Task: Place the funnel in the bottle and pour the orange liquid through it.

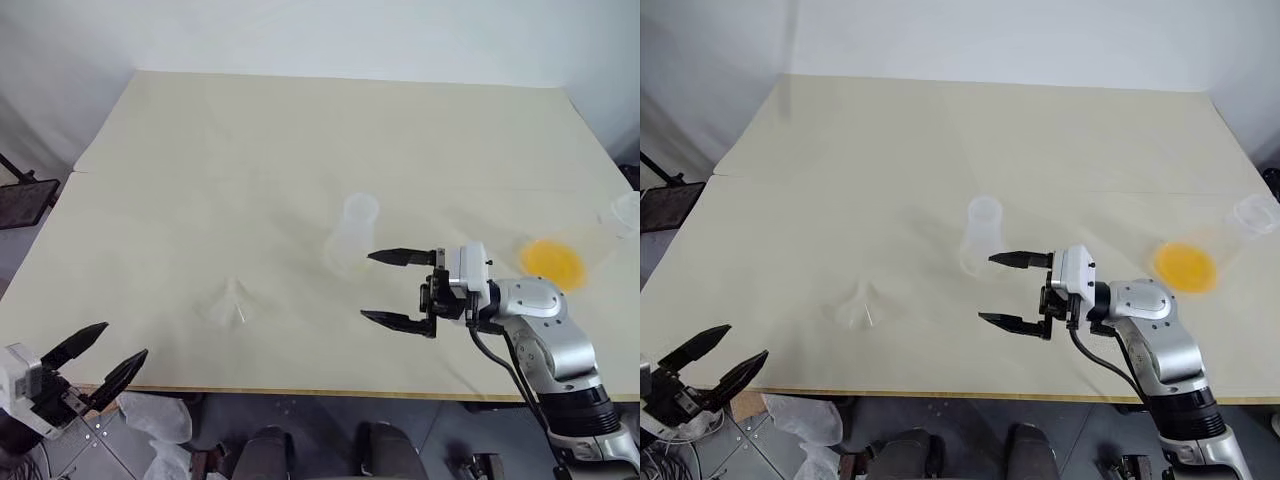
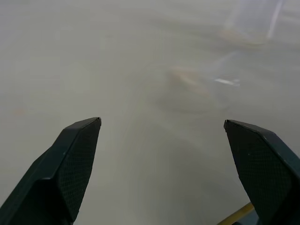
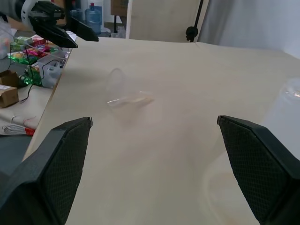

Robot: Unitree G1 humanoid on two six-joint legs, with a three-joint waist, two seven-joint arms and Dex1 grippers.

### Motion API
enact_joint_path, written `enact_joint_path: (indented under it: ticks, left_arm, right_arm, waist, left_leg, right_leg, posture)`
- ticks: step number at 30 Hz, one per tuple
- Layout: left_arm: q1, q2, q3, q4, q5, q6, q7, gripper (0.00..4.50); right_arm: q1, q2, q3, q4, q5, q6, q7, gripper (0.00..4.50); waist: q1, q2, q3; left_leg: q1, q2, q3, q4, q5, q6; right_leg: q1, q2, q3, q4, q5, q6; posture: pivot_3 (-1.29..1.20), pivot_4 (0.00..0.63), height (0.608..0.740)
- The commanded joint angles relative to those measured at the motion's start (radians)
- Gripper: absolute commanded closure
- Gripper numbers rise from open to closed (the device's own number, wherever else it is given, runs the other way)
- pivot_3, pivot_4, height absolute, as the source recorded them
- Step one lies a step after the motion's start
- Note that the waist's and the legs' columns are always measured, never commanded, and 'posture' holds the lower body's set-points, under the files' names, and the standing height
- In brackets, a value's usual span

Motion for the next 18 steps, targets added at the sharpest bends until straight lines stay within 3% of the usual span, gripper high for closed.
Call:
enact_joint_path:
  ticks: [1,12,15,18]
  left_arm:
    - [-0.029,-0.003,-0.079,-0.083,-0.007,0.049,0.07,0.03]
    - [-0.248,0.014,-0.333,-0.006,0.133,0.116,0.22,0.03]
    - [-0.28,0.013,-0.337,0.026,0.143,0.12,0.239,0.6]
    - [-0.294,0.022,-0.323,0.044,0.133,0.124,0.237,1.56]
  right_arm:
    - [0.012,-0.012,-0.019,0.004,-0.003,-0.033,0.014,0.0]
    - [0.081,-0.038,-0.053,-0.033,-0.018,-0.032,-0.022,0.0]
    - [0.096,-0.041,-0.064,-0.05,-0.02,-0.031,-0.043,0.0]
    - [0.116,-0.043,-0.074,-0.065,-0.022,-0.031,-0.059,0.0]
  waist:
    - [0.0,0.0,0.0]
    - [-0.001,0.0,0.0]
    - [-0.002,0.0,0.0]
    - [0.0,0.0,0.0]
  left_leg:
    - [0.0,0.0,0.0,0.0,0.0,0.0]
    - [0.001,0.0,0.001,-0.001,0.0,0.0]
    - [0.001,0.0,0.002,0.0,0.0,0.0]
    - [0.001,0.0,0.001,0.0,0.0,0.0]
  right_leg:
    - [0.0,0.0,0.0,0.0,0.0,0.0]
    - [0.0,0.001,0.0,0.001,0.0,0.0]
    - [0.0,0.001,0.0,0.001,0.0,0.0]
    - [0.0,0.001,0.0,0.001,0.0,0.0]
  posture:
    - [0.0,0.15,0.74]
    - [0.0,0.15,0.74]
    - [0.0,0.15,0.74]
    - [0.0,0.15,0.74]
